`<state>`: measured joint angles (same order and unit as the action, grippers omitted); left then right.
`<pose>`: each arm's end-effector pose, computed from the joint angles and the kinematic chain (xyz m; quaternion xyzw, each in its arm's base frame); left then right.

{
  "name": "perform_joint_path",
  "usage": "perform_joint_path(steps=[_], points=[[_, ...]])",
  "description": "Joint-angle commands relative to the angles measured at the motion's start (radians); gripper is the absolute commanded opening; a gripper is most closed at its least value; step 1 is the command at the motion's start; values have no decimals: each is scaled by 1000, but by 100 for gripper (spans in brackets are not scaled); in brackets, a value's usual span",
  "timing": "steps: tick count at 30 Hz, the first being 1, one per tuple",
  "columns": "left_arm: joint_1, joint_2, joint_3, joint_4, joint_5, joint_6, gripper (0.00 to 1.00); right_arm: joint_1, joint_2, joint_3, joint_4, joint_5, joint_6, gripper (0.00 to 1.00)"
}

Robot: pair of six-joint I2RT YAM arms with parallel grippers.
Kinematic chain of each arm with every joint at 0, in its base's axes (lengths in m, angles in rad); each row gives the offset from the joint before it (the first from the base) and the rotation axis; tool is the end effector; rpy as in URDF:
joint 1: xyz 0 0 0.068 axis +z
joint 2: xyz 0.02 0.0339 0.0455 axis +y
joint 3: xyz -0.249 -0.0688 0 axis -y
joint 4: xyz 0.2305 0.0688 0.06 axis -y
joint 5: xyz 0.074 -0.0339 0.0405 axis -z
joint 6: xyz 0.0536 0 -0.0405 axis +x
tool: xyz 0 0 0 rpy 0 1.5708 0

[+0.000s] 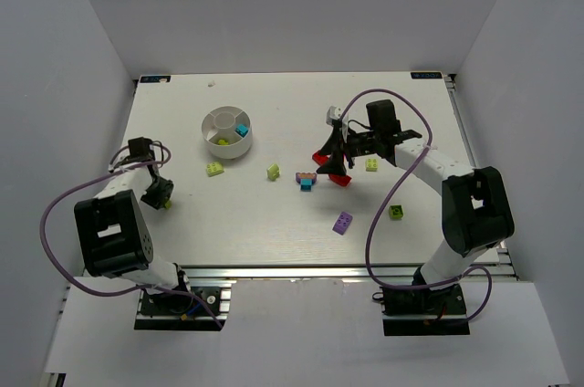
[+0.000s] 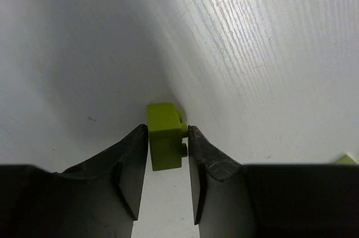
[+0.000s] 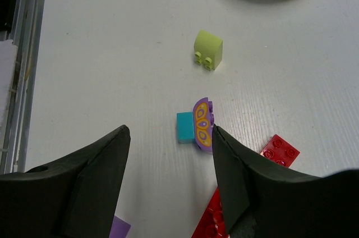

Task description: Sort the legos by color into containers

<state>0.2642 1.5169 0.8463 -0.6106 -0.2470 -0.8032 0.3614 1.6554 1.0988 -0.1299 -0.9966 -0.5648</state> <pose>0.2480 0.0807 0.1452 -0.5149 0.8364 0.0794 0.1705 0.3098 0.1652 0.2254 -0.5376 0.6189 0.3916 0.4178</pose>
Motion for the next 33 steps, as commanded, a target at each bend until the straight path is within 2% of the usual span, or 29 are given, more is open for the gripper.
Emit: perform_joint_path(steps=[1, 4, 5, 8, 12, 19, 28, 33], points=[[7, -4, 31, 26, -25, 25, 44, 2, -11, 38, -16, 0, -18, 66], [4, -21, 31, 44, 29, 50, 28, 4, -16, 39, -23, 1, -21, 65], [4, -44, 31, 64, 60, 70, 20, 4, -17, 41, -25, 3, -21, 65], [-40, -122, 33, 101, 127, 104, 15, 4, -26, 39, -27, 1, -21, 65], [-111, -219, 42, 123, 198, 88, 11, 2, -26, 53, -36, -4, -21, 65], [-238, -326, 50, 161, 245, -100, 10, 4, -28, 65, -40, 1, -7, 65], [-345, -294, 102, 271, 278, -333, 9, 2, -49, 49, -36, 7, 0, 65], [-388, -218, 152, 291, 261, -387, 9, 4, -63, 29, -34, 15, -3, 66]])
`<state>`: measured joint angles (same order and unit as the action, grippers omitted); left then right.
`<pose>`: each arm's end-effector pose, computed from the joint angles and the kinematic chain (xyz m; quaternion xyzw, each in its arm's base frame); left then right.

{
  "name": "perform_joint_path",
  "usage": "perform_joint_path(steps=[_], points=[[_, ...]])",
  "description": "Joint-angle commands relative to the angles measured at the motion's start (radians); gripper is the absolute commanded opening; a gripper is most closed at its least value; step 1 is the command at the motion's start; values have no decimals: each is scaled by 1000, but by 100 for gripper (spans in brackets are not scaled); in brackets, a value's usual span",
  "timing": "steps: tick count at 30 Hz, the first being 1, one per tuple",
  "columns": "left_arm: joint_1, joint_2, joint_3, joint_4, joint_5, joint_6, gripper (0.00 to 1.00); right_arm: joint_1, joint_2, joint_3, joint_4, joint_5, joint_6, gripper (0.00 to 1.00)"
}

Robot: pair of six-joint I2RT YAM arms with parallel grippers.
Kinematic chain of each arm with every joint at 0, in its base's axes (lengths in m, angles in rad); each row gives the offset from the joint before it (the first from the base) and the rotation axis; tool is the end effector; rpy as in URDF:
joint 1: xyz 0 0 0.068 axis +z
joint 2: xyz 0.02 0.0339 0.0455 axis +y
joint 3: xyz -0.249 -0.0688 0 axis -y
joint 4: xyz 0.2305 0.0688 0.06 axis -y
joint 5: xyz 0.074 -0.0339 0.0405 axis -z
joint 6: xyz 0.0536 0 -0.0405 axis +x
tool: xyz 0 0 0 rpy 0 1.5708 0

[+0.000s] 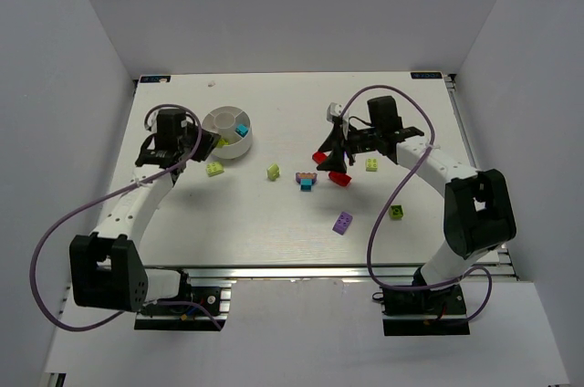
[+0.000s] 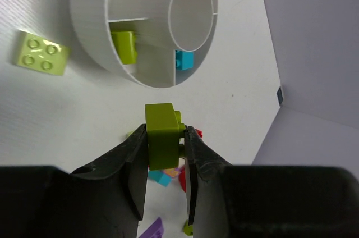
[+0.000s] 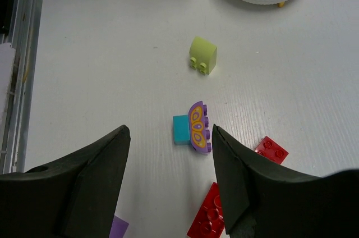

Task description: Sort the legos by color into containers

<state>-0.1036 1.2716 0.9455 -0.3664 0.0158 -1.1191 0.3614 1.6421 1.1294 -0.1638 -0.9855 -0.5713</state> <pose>0.2808 -0.0300 0.2530 -0.4371 0.7925 -0.2499 0.3440 0.3105 0.1651 0.2362 -0.5399 0.6176 0.3843 0.4235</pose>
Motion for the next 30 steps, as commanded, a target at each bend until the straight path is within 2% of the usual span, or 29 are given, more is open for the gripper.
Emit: perform_joint_path(steps=[1, 13, 30], points=[[-25, 38, 62, 50, -1, -83, 9, 2, -54, -5, 0, 4, 4, 66], [-38, 152, 96, 95, -85, -134, 9, 2, -73, -29, 1, 15, -9, 66], [-38, 261, 127, 113, -103, -127, 12, -1, -71, -29, 0, 19, -13, 67]])
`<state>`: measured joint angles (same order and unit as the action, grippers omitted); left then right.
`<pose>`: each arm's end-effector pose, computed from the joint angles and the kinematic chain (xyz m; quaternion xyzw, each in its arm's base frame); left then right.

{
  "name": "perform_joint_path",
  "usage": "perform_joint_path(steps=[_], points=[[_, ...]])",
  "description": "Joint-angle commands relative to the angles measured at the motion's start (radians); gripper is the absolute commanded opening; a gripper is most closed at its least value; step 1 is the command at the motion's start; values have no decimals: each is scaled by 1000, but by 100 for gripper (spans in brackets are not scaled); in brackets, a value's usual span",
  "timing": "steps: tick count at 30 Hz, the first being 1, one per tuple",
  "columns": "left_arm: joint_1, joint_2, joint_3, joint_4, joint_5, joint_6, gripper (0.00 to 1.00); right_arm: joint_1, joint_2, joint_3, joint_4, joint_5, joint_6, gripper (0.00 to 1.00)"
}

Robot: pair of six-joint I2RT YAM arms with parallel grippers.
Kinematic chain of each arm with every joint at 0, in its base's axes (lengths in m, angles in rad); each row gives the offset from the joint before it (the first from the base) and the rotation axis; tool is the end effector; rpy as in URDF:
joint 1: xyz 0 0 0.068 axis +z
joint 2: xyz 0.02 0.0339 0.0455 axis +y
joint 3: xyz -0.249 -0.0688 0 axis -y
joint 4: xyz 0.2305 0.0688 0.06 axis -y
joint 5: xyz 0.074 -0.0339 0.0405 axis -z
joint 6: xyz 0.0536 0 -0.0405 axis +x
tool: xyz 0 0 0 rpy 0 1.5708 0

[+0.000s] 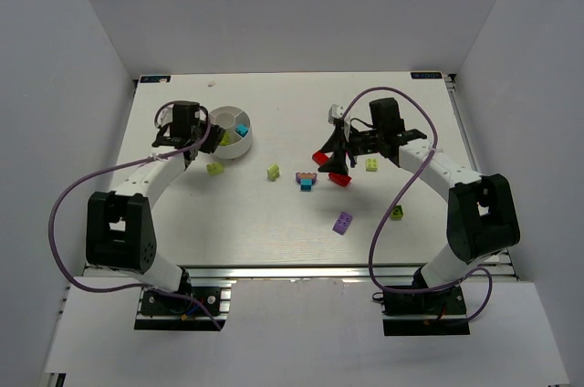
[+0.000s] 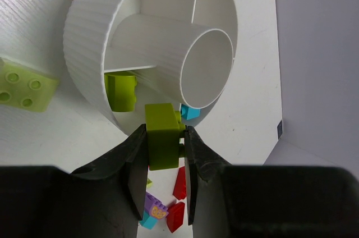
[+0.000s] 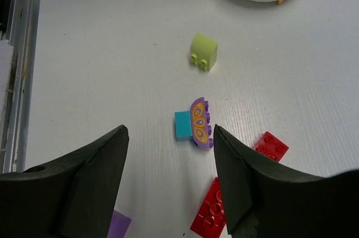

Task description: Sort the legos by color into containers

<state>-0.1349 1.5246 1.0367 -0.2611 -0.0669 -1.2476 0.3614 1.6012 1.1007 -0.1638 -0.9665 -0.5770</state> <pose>0.3310 -0.0413 0.2204 -0.4952 0.7710 -0.2309 0.3271 0.3032 0.1618 0.2400 -0.5414 0.6180 0.3736 0.4304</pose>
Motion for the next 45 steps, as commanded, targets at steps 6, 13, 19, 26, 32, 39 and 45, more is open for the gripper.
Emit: perform_joint_path(steps=[6, 13, 19, 26, 32, 39, 45], points=[[-5, 39, 52, 13, -25, 7, 24, -1, -27, 2, -3, -1, -9, 68], [-5, 66, 68, 8, -28, 14, 41, -6, -30, 5, -11, -3, -14, 68], [-5, 72, 86, -1, -34, 19, 58, -6, -27, 8, -14, -6, -15, 68], [-6, 40, 105, -23, -31, 37, 59, -6, -32, 11, -29, 2, -35, 68], [-6, -67, 95, -67, -50, 106, 61, -7, -26, 14, -40, 11, -55, 72], [-5, -243, -4, -99, -85, 224, 79, -7, -30, 34, -51, 44, -92, 89], [-6, -391, -92, -87, -85, 310, 90, -24, -86, -77, 148, 149, 26, 89]])
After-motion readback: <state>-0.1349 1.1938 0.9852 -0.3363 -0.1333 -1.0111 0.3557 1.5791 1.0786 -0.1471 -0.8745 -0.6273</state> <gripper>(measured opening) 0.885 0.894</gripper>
